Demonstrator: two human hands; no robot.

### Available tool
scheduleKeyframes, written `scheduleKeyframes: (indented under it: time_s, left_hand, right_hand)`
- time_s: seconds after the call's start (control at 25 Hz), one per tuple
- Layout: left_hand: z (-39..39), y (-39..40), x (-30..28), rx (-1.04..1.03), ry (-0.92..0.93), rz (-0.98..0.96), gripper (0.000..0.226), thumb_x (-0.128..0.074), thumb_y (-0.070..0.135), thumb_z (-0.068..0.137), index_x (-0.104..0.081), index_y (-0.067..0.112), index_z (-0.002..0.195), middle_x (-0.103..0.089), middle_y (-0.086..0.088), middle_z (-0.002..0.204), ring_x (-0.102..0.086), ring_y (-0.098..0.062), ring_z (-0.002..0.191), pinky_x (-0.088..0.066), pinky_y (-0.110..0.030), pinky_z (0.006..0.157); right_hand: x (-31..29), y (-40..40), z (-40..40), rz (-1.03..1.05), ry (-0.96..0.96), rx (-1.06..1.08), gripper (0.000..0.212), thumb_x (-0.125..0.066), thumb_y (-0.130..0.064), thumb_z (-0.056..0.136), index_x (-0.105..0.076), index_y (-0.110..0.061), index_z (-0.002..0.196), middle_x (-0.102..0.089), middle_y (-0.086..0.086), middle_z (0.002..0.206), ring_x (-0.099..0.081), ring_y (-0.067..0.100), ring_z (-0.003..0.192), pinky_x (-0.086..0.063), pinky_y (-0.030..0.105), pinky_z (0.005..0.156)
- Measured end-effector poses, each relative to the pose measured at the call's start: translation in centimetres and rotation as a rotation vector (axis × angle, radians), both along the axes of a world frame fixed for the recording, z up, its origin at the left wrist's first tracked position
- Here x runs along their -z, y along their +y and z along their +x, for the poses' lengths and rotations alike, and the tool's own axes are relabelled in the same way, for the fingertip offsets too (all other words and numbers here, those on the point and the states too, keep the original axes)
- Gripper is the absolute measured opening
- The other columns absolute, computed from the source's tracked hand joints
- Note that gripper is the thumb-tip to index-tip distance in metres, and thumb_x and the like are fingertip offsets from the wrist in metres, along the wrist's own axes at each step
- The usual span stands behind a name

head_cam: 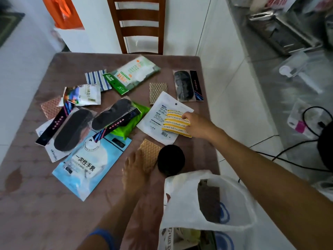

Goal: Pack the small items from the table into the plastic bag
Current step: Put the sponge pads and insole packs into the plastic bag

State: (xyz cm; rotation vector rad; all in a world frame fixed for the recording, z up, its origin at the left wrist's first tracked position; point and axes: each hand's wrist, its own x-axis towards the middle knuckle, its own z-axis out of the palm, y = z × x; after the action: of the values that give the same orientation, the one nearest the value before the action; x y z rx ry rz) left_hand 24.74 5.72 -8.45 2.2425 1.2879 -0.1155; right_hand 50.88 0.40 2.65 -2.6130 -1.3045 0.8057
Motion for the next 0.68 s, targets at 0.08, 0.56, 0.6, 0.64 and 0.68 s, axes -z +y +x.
scheduleKeyframes:
  time_s: [0.08,0.56,0.6,0.64,0.68]
  left_hand:
    - [0.3,-0.4,0.3,-0.015,-0.006,0.007,0.075,-0.063,0.032,0.087,-0.024,0.020,0.150,-0.024,-0.011,0.157,-0.023,-0.035,0.144,-0.024,-0.058,0.114]
    - [0.9,-1.0,-2.6,-0.044,0.010,-0.045,0.078,-0.071,0.019,0.075,-0.032,0.015,0.143,-0.036,-0.018,0.144,-0.033,-0.041,0.133,-0.029,-0.058,0.108]
    - [0.3,-1.3,-3.5,-0.046,0.016,-0.051,0.088,-0.076,0.017,0.067,-0.032,0.014,0.142,-0.041,-0.018,0.139,-0.038,-0.040,0.127,-0.034,-0.053,0.105]
    - [-0.5,-2.0,-4.6,-0.064,0.010,-0.054,0.094,-0.080,0.014,0.062,-0.031,0.013,0.143,-0.043,-0.019,0.137,-0.041,-0.039,0.124,-0.037,-0.048,0.101]
    - [-1.6,-3.1,-5.8,-0.100,-0.028,-0.077,0.093,-0.079,0.011,0.064,-0.031,0.012,0.144,-0.045,-0.019,0.138,-0.042,-0.037,0.124,-0.037,-0.044,0.100]
  right_hand:
    - [3.3,1.4,1.9,-0.035,-0.048,-0.021,0.059,-0.055,-0.023,0.090,-0.036,-0.011,0.144,-0.045,0.015,0.145,-0.052,0.034,0.123,-0.047,0.042,0.097]
    - [-5.4,-8.6,1.0,0.309,0.272,0.515,0.025,-0.076,-0.024,0.078,-0.065,-0.013,0.097,-0.070,-0.001,0.093,-0.067,0.017,0.083,-0.056,0.036,0.071]
    - [-7.5,-11.0,-0.8,0.444,0.349,0.650,0.021,-0.075,-0.022,0.081,-0.065,-0.015,0.097,-0.071,-0.004,0.090,-0.067,0.016,0.079,-0.055,0.033,0.065]
    - [-9.6,-13.6,-3.0,0.581,0.439,0.778,0.016,-0.073,-0.020,0.083,-0.066,-0.017,0.098,-0.073,-0.005,0.086,-0.068,0.016,0.076,-0.053,0.031,0.059]
    - [-11.6,-16.6,-5.6,0.704,0.526,0.885,0.012,-0.070,-0.018,0.086,-0.067,-0.018,0.097,-0.074,-0.005,0.083,-0.069,0.015,0.073,-0.051,0.029,0.054]
